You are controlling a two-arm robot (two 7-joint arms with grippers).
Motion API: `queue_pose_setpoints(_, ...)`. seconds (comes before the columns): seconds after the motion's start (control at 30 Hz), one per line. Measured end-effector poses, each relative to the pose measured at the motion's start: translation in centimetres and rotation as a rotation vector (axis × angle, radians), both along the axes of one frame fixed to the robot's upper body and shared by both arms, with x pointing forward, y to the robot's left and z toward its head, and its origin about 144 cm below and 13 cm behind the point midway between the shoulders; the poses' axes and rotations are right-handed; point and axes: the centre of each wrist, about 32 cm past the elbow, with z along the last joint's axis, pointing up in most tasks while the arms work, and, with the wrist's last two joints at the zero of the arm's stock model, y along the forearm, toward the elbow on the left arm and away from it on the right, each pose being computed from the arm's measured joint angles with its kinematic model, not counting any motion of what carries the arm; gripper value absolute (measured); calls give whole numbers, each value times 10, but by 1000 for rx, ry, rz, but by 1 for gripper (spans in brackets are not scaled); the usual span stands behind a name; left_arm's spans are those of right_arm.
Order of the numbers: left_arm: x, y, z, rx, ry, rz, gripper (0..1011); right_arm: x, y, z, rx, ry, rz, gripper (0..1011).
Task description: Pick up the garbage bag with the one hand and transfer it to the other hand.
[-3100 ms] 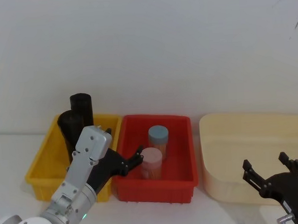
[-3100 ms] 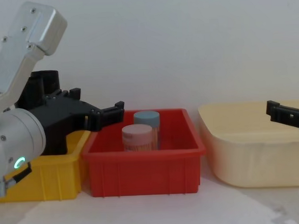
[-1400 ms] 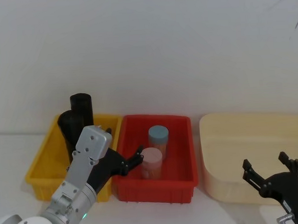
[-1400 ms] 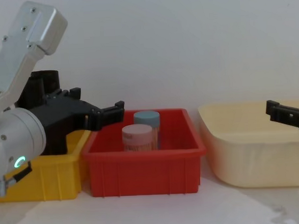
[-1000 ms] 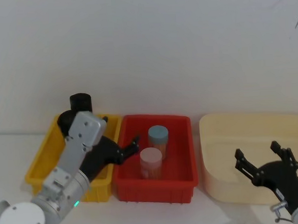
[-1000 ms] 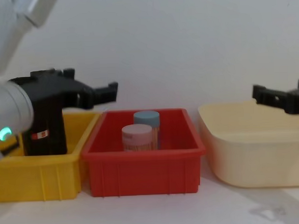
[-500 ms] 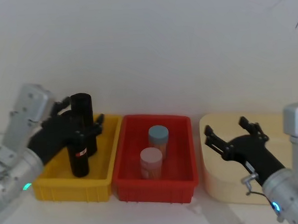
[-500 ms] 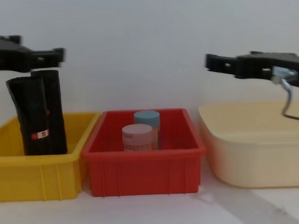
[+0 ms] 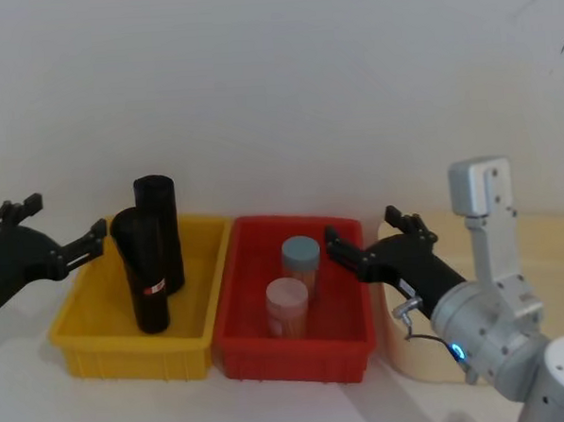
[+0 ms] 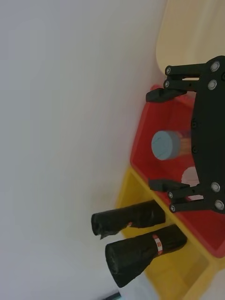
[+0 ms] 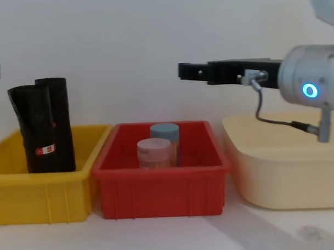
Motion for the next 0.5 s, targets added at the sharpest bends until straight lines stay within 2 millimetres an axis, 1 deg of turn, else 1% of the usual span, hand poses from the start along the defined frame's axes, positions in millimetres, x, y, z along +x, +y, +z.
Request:
queue_pose_setpoints(0.03,0,0,0,0,0,0,1001,3,2,1,-3,5,6,1004)
queue_pose_setpoints(0.2,6,14,-8,-53,42,-10,1001,11,10,4,-14,20,24,1004)
queue_pose_setpoints(0.37,13,21,-14,-102,70,-37,1001,14,13,5,-19,27,33,1004)
queue_pose_setpoints(0.5,17,23,-18,-131,86,-59,1001,16,15,7,-21,33,45,1004)
